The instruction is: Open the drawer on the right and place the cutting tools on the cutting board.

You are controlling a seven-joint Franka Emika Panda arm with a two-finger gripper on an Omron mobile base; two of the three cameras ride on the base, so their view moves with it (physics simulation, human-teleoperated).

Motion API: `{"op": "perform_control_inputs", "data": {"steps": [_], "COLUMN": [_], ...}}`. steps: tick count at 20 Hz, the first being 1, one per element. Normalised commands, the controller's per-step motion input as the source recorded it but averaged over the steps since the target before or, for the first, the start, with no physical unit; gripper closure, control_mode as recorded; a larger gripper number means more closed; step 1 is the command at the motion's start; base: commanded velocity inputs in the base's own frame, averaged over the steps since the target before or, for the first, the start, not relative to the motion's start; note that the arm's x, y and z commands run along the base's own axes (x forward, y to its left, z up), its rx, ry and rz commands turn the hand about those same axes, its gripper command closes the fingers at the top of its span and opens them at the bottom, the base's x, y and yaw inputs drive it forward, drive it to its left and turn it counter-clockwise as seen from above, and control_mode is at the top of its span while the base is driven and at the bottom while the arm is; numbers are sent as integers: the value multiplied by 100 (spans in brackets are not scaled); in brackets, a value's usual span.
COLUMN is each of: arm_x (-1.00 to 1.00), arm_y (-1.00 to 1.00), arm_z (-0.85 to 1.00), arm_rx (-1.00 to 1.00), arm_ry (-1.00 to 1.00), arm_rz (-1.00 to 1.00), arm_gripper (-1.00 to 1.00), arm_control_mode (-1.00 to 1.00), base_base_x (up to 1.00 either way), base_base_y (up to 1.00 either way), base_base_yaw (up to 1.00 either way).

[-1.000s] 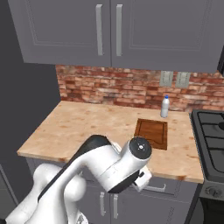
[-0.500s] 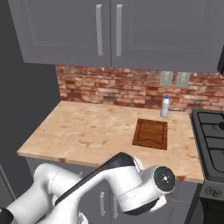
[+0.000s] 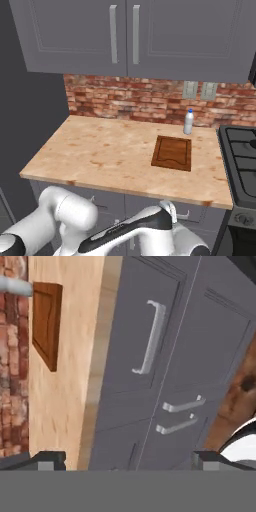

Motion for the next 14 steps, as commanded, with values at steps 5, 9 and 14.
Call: {"op": "perform_control_inputs", "data": {"steps": [5, 9, 14], "arm_x": [6, 32, 43], "arm_y": [-12, -1, 0], "arm_z": [-69, -57, -34], "arm_rx": [28, 10, 0], "arm_ry": [-17, -18, -11], "arm_rz": [-18, -9, 0], "arm_gripper": [-100, -100, -100], "arm_control_mode": [-100, -100, -100], "base_base_x": [0, 0, 0], "base_base_y": [0, 0, 0], "base_base_yaw": [0, 0, 0]}}
